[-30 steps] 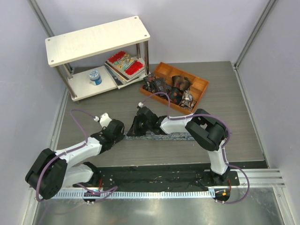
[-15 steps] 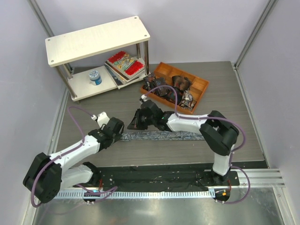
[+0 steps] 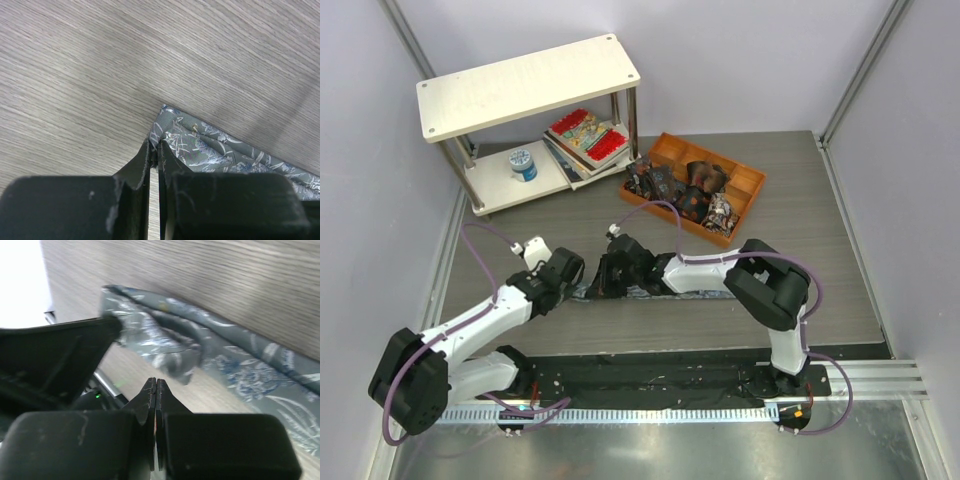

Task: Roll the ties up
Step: Roll the tie at the center of the board.

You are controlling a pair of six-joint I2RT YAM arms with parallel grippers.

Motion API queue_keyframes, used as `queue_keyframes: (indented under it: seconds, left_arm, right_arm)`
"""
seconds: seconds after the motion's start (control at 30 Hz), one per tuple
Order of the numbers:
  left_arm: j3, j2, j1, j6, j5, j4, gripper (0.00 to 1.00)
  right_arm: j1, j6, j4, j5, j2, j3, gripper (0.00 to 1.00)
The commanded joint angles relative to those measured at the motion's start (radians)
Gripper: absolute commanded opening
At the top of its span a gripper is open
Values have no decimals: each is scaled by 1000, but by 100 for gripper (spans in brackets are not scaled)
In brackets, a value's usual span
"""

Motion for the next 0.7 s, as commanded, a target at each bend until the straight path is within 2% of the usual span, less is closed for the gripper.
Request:
queue_keyframes:
  seconds: [0.0, 0.27, 0.67]
  left_arm:
    - [37, -7, 6, 0, -46, -23, 0]
    - [40, -12, 6, 1, -46, -30, 0]
    - [48, 5, 6, 6, -52, -31, 0]
  right_arm:
    - [4, 15, 32, 5, 5, 21, 1]
    - [5, 24, 27, -49, 86, 62, 1]
    - [30, -24, -27, -86, 51, 85, 1]
